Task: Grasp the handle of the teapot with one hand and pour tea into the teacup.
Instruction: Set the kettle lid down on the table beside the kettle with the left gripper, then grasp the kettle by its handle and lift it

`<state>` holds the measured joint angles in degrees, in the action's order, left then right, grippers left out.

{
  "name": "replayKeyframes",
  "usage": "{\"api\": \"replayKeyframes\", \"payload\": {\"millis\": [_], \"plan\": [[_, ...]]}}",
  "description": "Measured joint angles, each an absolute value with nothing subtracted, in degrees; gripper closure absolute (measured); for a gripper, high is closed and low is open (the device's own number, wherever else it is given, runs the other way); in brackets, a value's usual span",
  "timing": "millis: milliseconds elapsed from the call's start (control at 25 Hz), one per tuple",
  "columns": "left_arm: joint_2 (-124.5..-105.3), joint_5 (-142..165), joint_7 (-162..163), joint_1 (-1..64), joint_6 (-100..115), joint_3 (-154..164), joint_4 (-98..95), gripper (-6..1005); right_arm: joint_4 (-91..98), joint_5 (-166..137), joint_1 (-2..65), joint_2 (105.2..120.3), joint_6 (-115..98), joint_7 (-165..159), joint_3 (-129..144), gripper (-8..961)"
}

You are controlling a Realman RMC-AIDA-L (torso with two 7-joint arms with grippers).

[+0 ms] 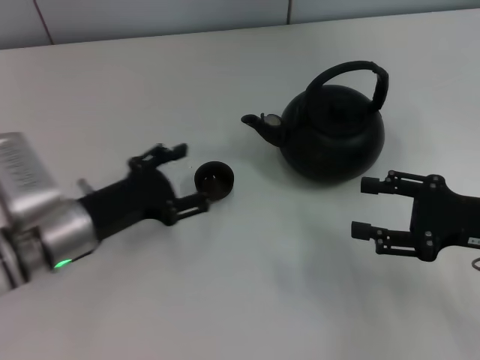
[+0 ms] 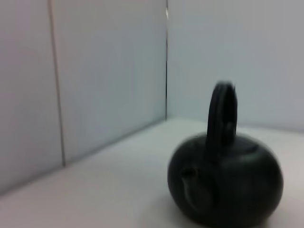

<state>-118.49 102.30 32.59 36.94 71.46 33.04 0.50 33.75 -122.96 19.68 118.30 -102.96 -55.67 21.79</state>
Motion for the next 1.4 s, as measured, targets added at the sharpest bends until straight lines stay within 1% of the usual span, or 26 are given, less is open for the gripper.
{"api": "replayKeyframes", "payload": {"millis": [280,320,360,440,480,640,760,840,920,1400], "plan": [[-117.87,102.69,41.97,25.8,87.68,34.96,-16.11,138,33.75,-122.77,20.04,118.3,-102.76,-55.78,21.78,218],[-117.87,102.69,41.97,25.8,87.68,34.96,-16.11,138,33.75,-122.63,20.07,118.3,-102.76,-55.8,21.75,217],[-117.24,102.7,44.31,22.77,90.91,35.07,-19.33,138,33.74,-122.46,20.12,118.3,-102.75,-55.82,21.73,217],[-117.05,102.72,44.66,22.18,91.45,35.08,-19.76,138,33.75,-122.27,20.17,118.3,-102.74,-55.85,21.68,218],[-116.19,102.72,45.51,21.04,92.75,35.15,-20.38,138,33.75,-122.24,20.21,118.3,-102.74,-55.85,21.66,218],[-115.59,102.73,46.11,20.79,93.79,35.25,-20.47,138,33.75,-122.08,20.26,118.4,-102.74,-55.86,21.57,219],[-114.46,103.16,46.54,20.66,94.3,37.44,-21.14,138,33.74,-121.66,20.24,118.44,-102.74,-55.86,21.54,219],[-114.46,103.16,46.54,20.66,94.3,37.44,-21.14,138,33.75,-121.14,20.04,118.45,-102.74,-55.86,21.5,218],[-113.83,106.75,46.53,19.93,92.83,40.1,-22.93,138,33.7,-120.87,19.88,118.44,-102.74,-55.85,21.45,218],[-113.98,108.48,46.38,19.81,91.79,39.88,-24.49,138,33.24,-120.63,19.15,118.73,-103.15,-55.14,21.34,219]]}}
